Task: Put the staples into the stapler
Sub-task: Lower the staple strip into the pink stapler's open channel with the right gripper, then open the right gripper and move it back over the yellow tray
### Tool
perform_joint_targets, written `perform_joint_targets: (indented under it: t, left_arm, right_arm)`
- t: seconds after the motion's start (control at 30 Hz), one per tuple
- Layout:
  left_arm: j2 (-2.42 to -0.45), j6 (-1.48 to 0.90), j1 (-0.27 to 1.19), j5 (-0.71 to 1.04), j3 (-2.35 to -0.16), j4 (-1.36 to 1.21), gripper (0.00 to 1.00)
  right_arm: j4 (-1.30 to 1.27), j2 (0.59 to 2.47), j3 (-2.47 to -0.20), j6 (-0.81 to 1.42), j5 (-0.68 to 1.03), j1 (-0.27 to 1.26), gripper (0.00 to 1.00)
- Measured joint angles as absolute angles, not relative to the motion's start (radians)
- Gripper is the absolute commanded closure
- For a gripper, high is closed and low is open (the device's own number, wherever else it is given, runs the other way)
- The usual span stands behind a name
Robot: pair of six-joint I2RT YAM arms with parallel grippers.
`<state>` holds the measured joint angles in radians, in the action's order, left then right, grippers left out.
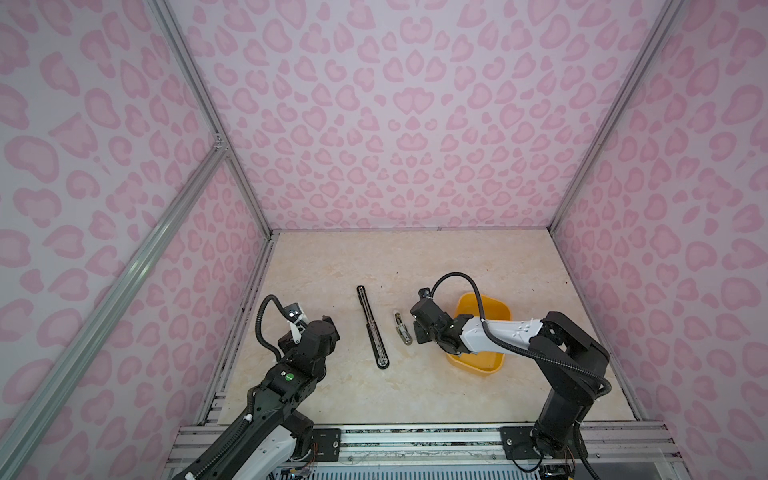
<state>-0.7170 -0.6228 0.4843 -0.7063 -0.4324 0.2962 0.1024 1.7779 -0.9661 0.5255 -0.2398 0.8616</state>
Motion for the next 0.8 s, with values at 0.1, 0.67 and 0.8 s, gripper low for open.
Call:
perform_joint_targets:
  t: [0.1, 0.67, 0.8]
  left_arm:
    - [-0.716, -0.623, 0.484, -0.706, -0.432, 0.296, 0.04]
    - [-0.712, -0.623, 0.484, -0.706, -0.430, 0.296, 0.04]
    - [-0.712, -0.623, 0.484, -0.706, -0.430, 0.296, 0.04]
  right_arm:
    - [0.095, 1.776, -0.960, 0.532, -0.240, 0.862, 1.00]
    - [0.106, 1.771, -0.955, 0.539, -0.237, 0.871, 0.76]
    - [0.109, 1.762, -0.954, 0.538, -0.236, 0.871, 0.72]
